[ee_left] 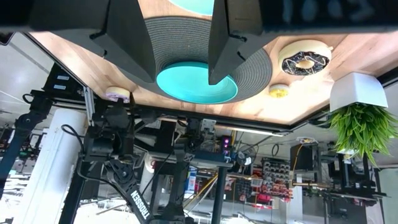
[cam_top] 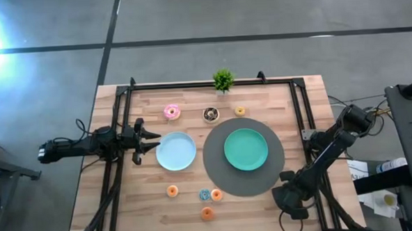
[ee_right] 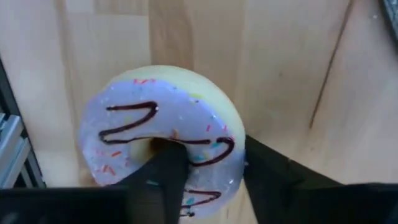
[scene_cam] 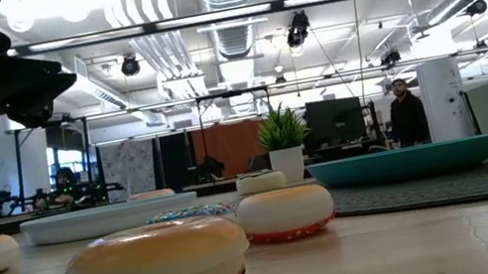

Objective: Pick & Place donuts
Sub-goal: Put the large purple donut on the green plate, then put the large black donut on the green plate

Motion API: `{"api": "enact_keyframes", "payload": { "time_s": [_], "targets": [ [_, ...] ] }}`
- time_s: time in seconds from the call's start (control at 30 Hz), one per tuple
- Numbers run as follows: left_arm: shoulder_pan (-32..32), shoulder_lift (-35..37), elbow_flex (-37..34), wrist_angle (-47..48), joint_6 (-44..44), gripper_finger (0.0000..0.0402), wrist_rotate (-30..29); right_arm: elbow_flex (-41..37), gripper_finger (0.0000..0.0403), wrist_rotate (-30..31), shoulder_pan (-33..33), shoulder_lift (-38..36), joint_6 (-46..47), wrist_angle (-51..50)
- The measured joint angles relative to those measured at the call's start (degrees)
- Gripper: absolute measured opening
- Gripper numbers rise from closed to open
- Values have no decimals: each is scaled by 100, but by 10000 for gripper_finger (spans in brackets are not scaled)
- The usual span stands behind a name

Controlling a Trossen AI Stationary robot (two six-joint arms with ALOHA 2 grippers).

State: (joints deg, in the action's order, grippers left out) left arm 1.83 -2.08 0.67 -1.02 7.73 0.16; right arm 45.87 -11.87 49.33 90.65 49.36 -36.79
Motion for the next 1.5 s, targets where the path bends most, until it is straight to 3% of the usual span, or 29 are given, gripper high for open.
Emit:
{"api": "enact_keyframes", "payload": {
  "time_s": [0.1,0.23,0.33,0.5,0.67,0.87,0.97,1.13,1.3,1.5],
  "targets": [
    [2,2,0,2,1,123,-1,3,61,182,-51,-219,115,-98],
    [2,1,0,7,0,123,1,90,18,1002,-377,-853,582,-646],
    [2,1,1,11,1,123,8,52,18,1472,-986,-1413,794,-758],
    [2,2,0,13,1,123,7,-35,27,2112,-2581,-1943,509,-598],
    [0,2,0,15,2,123,4,-99,28,1863,-3938,-1760,-465,-469],
    [0,0,0,15,0,123,2,-149,32,1315,-4545,-1094,-1216,-36],
    [1,0,1,15,1,123,-3,-87,56,1114,-4573,-821,-1347,69],
    [0,0,2,15,1,123,-2,18,132,1048,-4556,-690,-1681,-479],
    [0,0,0,15,0,123,-3,44,204,1228,-4513,-1058,-2083,-740],
    [2,-3,0,17,1,123,-2,42,243,1394,-4462,-1636,-2256,-802]
  ]
}}
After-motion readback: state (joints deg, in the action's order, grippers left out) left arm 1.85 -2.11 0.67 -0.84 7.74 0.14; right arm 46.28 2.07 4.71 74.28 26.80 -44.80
